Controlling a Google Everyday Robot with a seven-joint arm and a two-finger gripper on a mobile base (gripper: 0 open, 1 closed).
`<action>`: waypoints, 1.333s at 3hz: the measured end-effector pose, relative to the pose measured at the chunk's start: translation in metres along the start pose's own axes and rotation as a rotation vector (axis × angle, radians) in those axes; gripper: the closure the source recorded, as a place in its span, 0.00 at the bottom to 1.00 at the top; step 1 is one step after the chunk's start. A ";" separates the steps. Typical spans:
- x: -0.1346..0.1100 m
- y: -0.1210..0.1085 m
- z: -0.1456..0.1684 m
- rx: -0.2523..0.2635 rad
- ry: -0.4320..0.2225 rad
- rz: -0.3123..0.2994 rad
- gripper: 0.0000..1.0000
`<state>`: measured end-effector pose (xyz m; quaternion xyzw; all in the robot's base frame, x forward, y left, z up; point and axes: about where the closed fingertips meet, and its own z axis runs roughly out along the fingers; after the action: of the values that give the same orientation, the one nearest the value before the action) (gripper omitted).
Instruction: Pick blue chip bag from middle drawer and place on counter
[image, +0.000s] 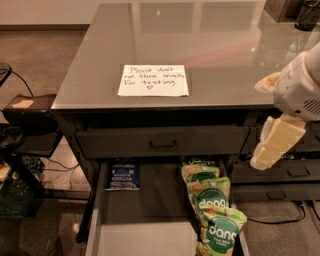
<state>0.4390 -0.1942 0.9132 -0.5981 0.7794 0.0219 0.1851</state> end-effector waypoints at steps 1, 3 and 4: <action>0.004 0.011 0.045 -0.059 -0.049 0.020 0.00; 0.009 0.046 0.138 -0.255 -0.107 0.071 0.00; 0.009 0.046 0.138 -0.255 -0.107 0.071 0.00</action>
Offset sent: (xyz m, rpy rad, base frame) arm 0.0027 0.0336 -0.1484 0.1892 0.2005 0.0162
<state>0.4301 -0.1541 0.7730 -0.5870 0.7799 0.1591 0.1480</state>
